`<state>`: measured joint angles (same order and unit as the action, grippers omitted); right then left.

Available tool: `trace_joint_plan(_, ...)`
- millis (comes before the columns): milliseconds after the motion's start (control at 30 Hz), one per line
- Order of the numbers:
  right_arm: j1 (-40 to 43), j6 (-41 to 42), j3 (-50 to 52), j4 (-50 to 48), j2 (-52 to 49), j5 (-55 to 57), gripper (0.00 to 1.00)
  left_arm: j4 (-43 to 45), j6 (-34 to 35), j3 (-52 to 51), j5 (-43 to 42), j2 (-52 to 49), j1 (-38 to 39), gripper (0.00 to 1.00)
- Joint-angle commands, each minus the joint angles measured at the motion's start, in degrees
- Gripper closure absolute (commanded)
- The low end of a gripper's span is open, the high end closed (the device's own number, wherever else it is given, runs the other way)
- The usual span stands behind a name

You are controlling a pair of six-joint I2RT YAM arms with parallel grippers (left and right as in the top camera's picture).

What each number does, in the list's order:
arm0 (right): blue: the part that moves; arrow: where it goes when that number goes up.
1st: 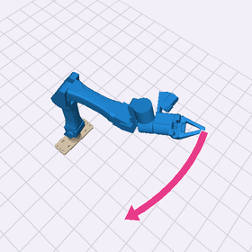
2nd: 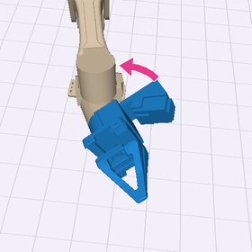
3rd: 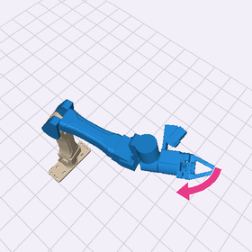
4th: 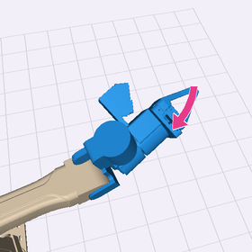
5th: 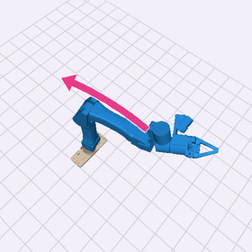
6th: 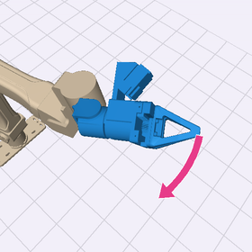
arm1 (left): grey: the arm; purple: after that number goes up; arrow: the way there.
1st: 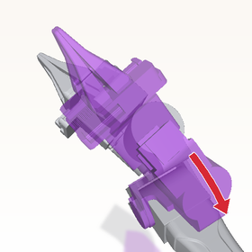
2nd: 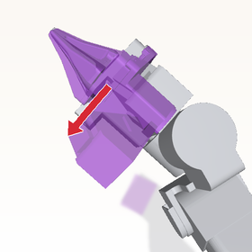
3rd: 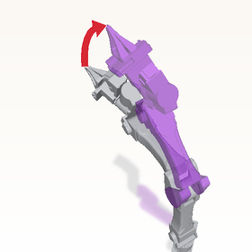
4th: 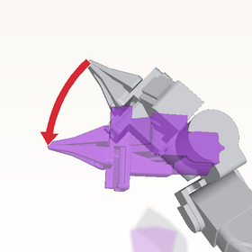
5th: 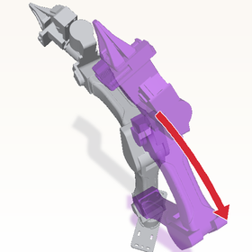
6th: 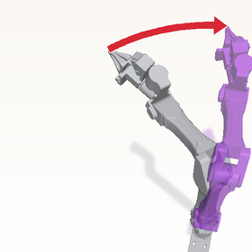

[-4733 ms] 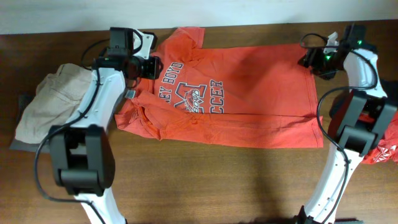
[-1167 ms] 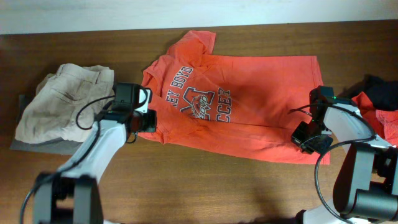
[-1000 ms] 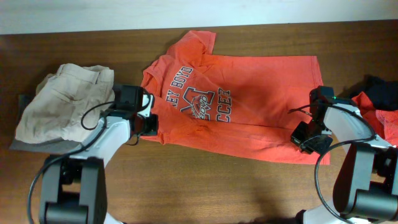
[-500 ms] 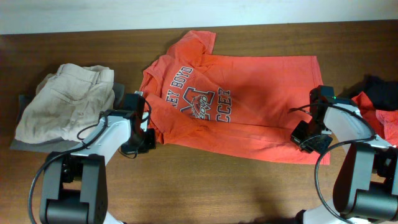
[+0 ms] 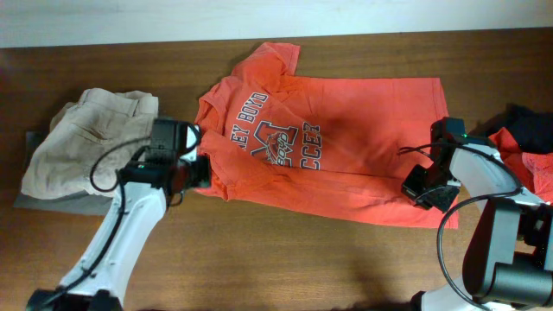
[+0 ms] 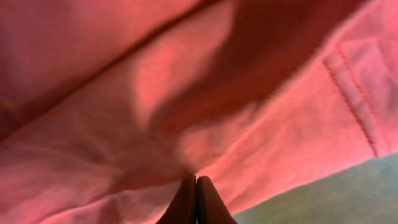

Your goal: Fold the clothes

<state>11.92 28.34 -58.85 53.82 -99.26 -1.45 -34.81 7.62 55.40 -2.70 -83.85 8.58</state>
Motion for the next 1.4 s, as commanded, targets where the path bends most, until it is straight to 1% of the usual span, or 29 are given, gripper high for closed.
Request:
trace_joint_plan(0, 0.2, -0.9, 0.1, -0.3, 1.4, -2.5, 0.96, 4.8, -3.4, -0.2, 0.6, -1.8, 0.2, 0.87)
trace_joint_plan(100, 0.2, -0.9, 0.1, -0.3, 1.4, -2.7, 0.96, 9.8, -4.9, -0.3, 0.6, -7.0, 0.2, 0.87)
trace_joint_plan(133, 0.2, -0.9, 0.1, -0.3, 1.4, -2.6, 0.96, 13.2, -6.4, -0.3, 0.1, -10.9, 0.2, 0.87)
trace_joint_plan(200, 0.2, -0.9, 0.1, -0.3, 1.4, -2.7, 0.96, 16.2, -7.8, -0.3, -0.7, -14.3, 0.2, 0.87)
trace_joint_plan(300, 0.2, -0.9, 0.1, -0.3, 1.4, -2.9, 0.96, 18.8, -8.4, -0.3, -0.9, -17.8, 0.2, 0.86)
trace_joint_plan(367, 0.2, -0.9, 0.1, -0.3, 1.4, -2.9, 0.96, 18.9, -8.3, -0.3, -1.0, -19.5, 0.2, 0.87)
trace_joint_plan(400, 0.2, -0.9, 0.1, -0.2, 1.4, -2.9, 0.96, 18.1, -8.3, -0.3, -1.0, -20.0, 0.2, 0.88)
trace_joint_plan(433, 0.2, -0.9, 0.1, -0.2, 1.4, -2.9, 0.96, 16.4, -7.6, -0.3, -1.0, -20.5, 0.2, 0.91)
trace_joint_plan(533, 0.2, -0.9, 0.1, -0.1, 1.4, -2.8, 0.96, 8.2, -2.6, -0.3, -0.9, -21.7, 0.2, 0.96)
trace_joint_plan(633, 0.2, -0.9, 0.1, -0.4, 1.4, -2.4, 0.96, 1.3, 1.8, -0.3, -0.4, -21.8, 0.0, 0.99)
trace_joint_plan(733, 0.2, -0.9, 0.1, -0.7, 1.4, -2.4, 0.96, -2.4, 6.1, -0.3, -0.5, -21.8, -0.4, 1.0)
trace_joint_plan(767, 0.2, -0.9, 0.1, -0.7, 1.4, -2.4, 0.96, -4.9, 8.6, -0.3, -0.5, -21.7, -1.1, 1.0)
trace_joint_plan(1033, 0.2, -0.9, 0.1, -0.7, 1.4, -2.4, 0.96, -13.3, 10.4, -0.3, -0.5, -21.5, -4.8, 0.99)
trace_joint_plan(1200, 0.2, -0.9, 0.1, -0.8, 1.4, -2.4, 0.96, -13.7, 10.4, -0.3, -1.1, -20.5, -4.9, 0.99)
trace_joint_plan(1233, 0.2, -0.9, 0.1, -0.8, 1.4, -2.4, 0.96, -13.7, 10.4, 0.0, -1.2, -19.5, -4.9, 0.98)
trace_joint_plan(1300, 0.2, -0.9, 0.0, -0.7, 1.5, -2.4, 0.96, -14.0, 10.3, 1.2, -1.2, -16.5, -4.9, 0.87)
trace_joint_plan(1333, 0.2, -1.1, -0.2, -0.7, 1.7, -2.4, 0.96, -14.4, 10.3, 2.0, -1.2, -15.1, -4.9, 0.82)
trace_joint_plan(1367, 0.2, -1.5, -1.0, -0.5, 2.7, -2.5, 0.96, -16.2, 9.2, 4.5, -1.2, -11.1, -4.9, 0.71)
